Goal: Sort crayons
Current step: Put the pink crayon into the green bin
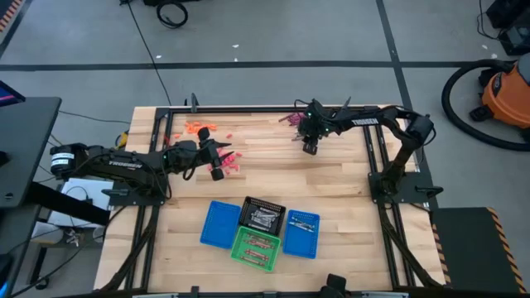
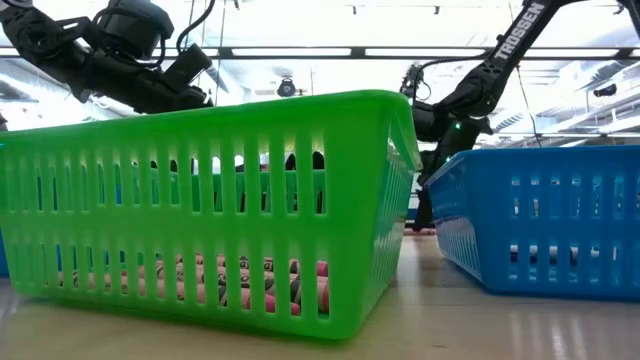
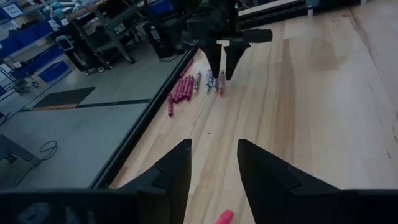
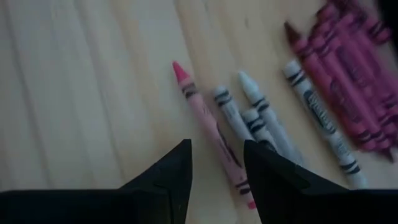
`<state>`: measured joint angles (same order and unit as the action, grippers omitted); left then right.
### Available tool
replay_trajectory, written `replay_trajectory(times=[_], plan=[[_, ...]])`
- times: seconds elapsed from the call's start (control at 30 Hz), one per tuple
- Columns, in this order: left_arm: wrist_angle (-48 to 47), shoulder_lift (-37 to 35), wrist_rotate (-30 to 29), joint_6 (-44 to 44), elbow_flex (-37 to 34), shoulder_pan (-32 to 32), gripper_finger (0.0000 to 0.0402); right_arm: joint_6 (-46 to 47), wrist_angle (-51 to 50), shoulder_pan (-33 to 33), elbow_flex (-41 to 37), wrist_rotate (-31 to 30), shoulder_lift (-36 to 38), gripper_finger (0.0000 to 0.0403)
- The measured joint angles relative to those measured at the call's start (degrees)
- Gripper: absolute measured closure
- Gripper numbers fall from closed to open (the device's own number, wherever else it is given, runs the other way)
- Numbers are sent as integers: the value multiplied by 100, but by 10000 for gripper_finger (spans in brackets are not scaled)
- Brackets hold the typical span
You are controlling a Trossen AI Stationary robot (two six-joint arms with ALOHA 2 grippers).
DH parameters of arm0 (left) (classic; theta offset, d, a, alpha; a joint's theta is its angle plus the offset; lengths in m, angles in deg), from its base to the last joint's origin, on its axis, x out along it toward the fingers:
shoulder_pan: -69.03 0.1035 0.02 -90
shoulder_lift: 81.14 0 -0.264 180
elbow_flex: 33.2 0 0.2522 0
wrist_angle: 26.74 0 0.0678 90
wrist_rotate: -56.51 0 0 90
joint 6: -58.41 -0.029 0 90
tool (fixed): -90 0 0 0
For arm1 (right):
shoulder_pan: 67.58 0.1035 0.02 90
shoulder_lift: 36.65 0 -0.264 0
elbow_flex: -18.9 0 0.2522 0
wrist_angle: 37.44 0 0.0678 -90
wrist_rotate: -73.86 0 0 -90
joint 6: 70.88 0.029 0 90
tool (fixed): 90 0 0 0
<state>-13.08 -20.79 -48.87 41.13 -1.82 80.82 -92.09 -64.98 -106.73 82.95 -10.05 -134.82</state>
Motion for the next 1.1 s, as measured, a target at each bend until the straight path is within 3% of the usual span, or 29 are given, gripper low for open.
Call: replay_trajectory(times=[0.27,0.53,0.77,1.1], plan=[[-3,0,0,0,0,0,260,29,-653,60,28,358,-22,272],[-1,0,0,0,0,0,260,48,-707,526,54,-755,-20,318],[-1,0,0,13,0,-2,260,-150,-646,876,47,-1066,-29,389],[-42,0,0,15,0,-2,260,48,-660,917,204,-843,-68,391]])
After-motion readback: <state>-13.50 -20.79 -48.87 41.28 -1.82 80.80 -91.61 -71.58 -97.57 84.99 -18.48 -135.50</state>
